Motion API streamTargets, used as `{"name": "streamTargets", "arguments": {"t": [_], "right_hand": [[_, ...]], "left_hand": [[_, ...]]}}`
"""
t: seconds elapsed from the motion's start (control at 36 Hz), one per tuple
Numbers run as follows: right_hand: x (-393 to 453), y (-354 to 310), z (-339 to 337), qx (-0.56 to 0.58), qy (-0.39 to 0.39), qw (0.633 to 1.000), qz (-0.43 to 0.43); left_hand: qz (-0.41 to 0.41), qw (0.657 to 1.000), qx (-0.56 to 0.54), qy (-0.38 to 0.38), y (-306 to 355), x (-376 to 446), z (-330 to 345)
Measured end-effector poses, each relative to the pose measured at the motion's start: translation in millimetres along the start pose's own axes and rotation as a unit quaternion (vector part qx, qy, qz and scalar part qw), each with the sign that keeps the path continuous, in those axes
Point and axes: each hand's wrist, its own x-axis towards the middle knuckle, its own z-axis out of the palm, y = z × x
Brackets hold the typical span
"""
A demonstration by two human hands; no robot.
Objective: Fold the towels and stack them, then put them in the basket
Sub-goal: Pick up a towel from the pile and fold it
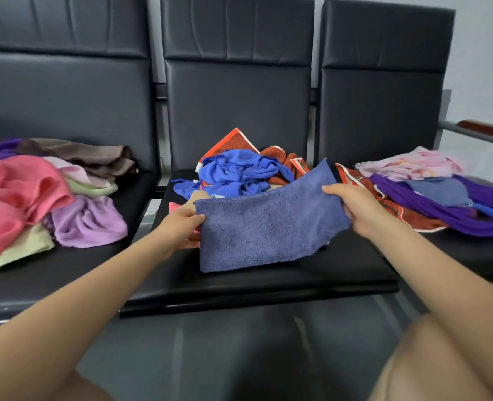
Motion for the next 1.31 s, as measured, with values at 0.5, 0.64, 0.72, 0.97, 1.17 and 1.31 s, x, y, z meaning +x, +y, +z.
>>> {"name": "streamTargets", "arguments": {"t": [0.5,0.64,0.72,0.97,1.17,1.31], "right_hand": [[4,21,58,-0.334,-0.100,0.920,-0.177],[14,33,46,-0.322,-0.121,0.936,-0.081],[15,41,50,-0.296,-0.159,0.940,-0.063],[20,42,64,-0.341,-0.120,0.928,-0.087],[23,41,65,-0.331,-0.133,0.932,-0.066],[20,43,78,-0.334,-0.128,0.930,-0.078]], "left_hand": [[0.040,0.997,0.060,-0.010,3,-5,14],[0.037,0.994,0.098,-0.024,8,1,21],[0.022,0.994,0.104,-0.028,13,4,29],[0.010,0.996,0.082,0.015,19,8,50],[0.044,0.997,0.013,0.069,27,13,43],[0.074,0.985,0.099,0.124,19,12,25]]}}
